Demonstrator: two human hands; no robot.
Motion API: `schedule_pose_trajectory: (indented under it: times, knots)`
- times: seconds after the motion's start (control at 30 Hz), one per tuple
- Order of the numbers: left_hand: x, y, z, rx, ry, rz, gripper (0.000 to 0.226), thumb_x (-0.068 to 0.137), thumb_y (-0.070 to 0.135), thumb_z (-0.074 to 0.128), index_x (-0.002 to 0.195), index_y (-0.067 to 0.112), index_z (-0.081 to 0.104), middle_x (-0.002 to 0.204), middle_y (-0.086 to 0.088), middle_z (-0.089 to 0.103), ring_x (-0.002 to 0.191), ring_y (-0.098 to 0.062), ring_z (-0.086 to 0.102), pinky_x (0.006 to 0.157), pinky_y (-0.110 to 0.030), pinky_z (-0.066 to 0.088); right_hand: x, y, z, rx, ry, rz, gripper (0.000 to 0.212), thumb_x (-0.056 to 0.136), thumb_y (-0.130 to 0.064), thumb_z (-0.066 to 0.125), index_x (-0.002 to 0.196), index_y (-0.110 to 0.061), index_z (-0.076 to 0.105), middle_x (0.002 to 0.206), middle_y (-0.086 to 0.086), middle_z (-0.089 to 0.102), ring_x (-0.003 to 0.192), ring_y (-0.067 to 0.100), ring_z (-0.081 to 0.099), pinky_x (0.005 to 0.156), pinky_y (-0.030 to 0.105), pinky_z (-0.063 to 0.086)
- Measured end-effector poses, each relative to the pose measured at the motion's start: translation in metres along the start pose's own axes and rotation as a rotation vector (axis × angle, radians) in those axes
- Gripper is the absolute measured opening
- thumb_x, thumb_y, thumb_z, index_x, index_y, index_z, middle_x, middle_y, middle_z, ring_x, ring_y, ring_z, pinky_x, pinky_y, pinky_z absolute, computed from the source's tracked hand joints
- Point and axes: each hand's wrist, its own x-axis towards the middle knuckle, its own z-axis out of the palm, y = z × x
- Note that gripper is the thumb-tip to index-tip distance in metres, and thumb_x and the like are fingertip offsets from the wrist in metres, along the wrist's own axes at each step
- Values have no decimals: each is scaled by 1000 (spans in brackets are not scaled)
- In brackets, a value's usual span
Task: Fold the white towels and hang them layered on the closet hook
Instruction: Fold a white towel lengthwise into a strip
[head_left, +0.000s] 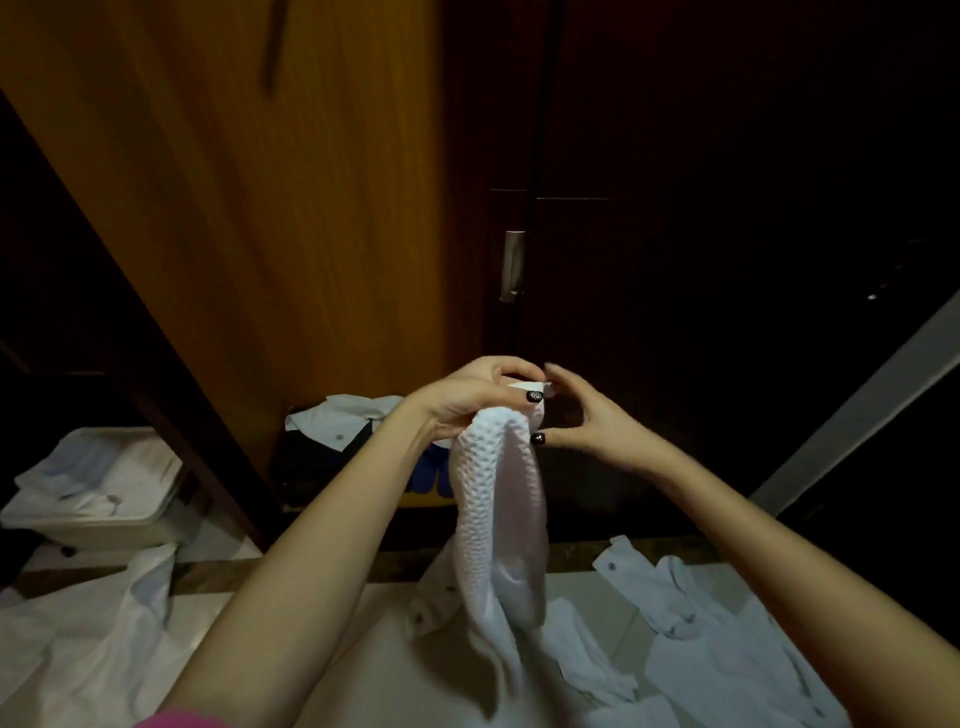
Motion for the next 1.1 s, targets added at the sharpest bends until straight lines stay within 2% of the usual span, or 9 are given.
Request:
schedule_pose_trajectory:
  times: [0.07, 0.17, 0.37, 0.57, 0.67, 0.73, 0.83, 0.93, 1.1]
  knots:
    - [-4, 11, 1, 1, -77, 22, 27, 83, 2, 67, 106, 12, 61, 92, -3, 73, 83, -15, 69, 70, -25, 56, 10, -2, -6, 64, -159, 7, 88, 80, -19, 79, 150, -32, 27, 145, -24, 33, 132, -8, 33, 111, 21, 30]
    - [-15, 33, -8, 111, -97, 6, 28, 80, 5, 71, 104, 14, 61, 87, -3, 70, 77, -17, 68, 63, -25, 56, 25, -5, -7, -20, -182, -58, 38, 83, -15, 75, 118, -25, 66, 111, -11, 69, 108, 14, 64, 96, 35, 50]
    - [-35, 50, -36, 196, 30, 37, 28, 77, 8, 73, 102, 13, 59, 75, 2, 67, 72, -12, 67, 61, -24, 54, 43, 14, -4, -394, -299, 2, 32, 89, -29, 69, 119, -20, 65, 106, -12, 62, 91, -2, 57, 77, 8, 42]
    - [-49, 71, -64, 487, 280, -20, 22, 74, 31, 78, 95, 31, 71, 93, 6, 72, 91, -12, 69, 76, -22, 54, 50, 28, 14, -342, 82, 45, 21, 98, -15, 48, 78, -20, 49, 73, -3, 56, 67, 16, 55, 56, 29, 36]
    - [-57, 69, -86, 670, 516, -150, 3, 81, 24, 76, 84, 23, 77, 75, 5, 71, 68, -10, 63, 56, -18, 48, 53, 17, 2, -420, 219, -40, 15, 101, -24, 47, 86, -26, 49, 72, -6, 58, 62, 10, 55, 52, 28, 33]
    - [-57, 59, -92, 578, 684, -184, 10, 85, 19, 73, 87, 10, 76, 70, -4, 69, 61, -13, 59, 51, -23, 45, 53, 12, -3, -539, 160, -121, 5, 100, -29, 50, 103, -29, 53, 76, -8, 62, 58, 2, 52, 54, 24, 34]
    - [-56, 46, -88, 195, 857, -112, 25, 87, 9, 70, 105, -8, 66, 67, -5, 66, 61, -15, 60, 49, -23, 45, 49, 10, -6, -477, -112, -193, 52, 99, -22, 54, 143, -42, 34, 100, -19, 62, 76, -4, 60, 64, 14, 45]
    - [-54, 43, -81, -135, 940, -2, 15, 88, -1, 65, 102, -7, 64, 66, -7, 64, 50, -13, 62, 43, -19, 48, 40, 21, 0, -534, -207, -273, 81, 97, -11, 52, 146, -61, 12, 115, -18, 51, 95, -1, 54, 79, 17, 46]
    - [-47, 43, -72, -291, 1082, 167, 13, 93, 4, 62, 80, 6, 61, 70, -7, 60, 54, -13, 59, 51, -23, 52, 31, 45, 27, -759, -227, -311, 48, 99, -19, 49, 136, -48, 49, 106, -9, 54, 91, 11, 57, 74, 24, 49]
